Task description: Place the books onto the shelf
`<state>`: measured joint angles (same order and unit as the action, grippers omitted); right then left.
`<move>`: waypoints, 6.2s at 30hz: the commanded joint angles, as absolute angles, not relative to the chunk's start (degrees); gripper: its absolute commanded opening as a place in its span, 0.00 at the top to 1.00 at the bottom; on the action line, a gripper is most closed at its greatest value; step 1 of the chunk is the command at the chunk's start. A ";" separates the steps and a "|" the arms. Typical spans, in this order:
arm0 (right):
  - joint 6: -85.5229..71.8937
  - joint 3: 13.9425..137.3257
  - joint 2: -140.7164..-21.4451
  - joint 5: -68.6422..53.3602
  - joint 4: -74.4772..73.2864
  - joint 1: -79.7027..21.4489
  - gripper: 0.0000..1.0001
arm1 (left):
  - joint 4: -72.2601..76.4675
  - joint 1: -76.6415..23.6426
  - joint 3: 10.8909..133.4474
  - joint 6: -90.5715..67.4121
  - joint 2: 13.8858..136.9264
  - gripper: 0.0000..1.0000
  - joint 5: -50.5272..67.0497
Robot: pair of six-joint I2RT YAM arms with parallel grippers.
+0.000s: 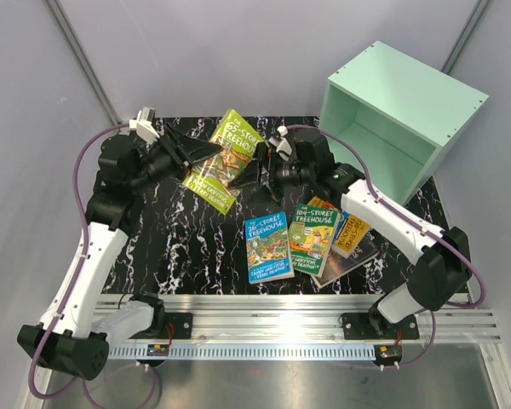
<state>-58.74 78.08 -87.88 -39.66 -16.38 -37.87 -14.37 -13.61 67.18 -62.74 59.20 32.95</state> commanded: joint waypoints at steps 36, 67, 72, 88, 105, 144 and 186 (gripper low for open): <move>-44.65 71.84 -76.29 -10.46 -54.91 -34.99 0.00 | -49.05 -19.67 69.73 -38.41 67.67 0.09 4.93; -45.08 51.08 -84.04 -24.26 -42.01 -31.73 0.04 | 4.13 -36.30 37.09 -58.01 92.81 0.13 22.32; -52.44 42.37 -71.83 -25.93 -36.93 -31.73 0.03 | 4.75 -36.47 38.41 -57.04 95.88 0.14 24.96; -62.31 32.44 -63.55 -18.73 -16.96 -31.73 0.02 | -7.46 -38.50 49.13 -48.70 100.99 0.18 28.48; -69.87 19.86 -50.00 -16.08 -6.42 -31.73 0.00 | -12.22 -38.50 47.99 -46.05 97.65 0.20 27.07; -72.77 14.69 -42.91 -25.84 -10.63 -31.90 0.50 | -5.19 -43.15 42.01 -52.82 93.69 0.23 25.22; -48.26 90.81 -62.99 7.95 -54.89 -43.77 1.00 | -44.82 -42.72 64.69 -43.15 60.84 0.14 6.51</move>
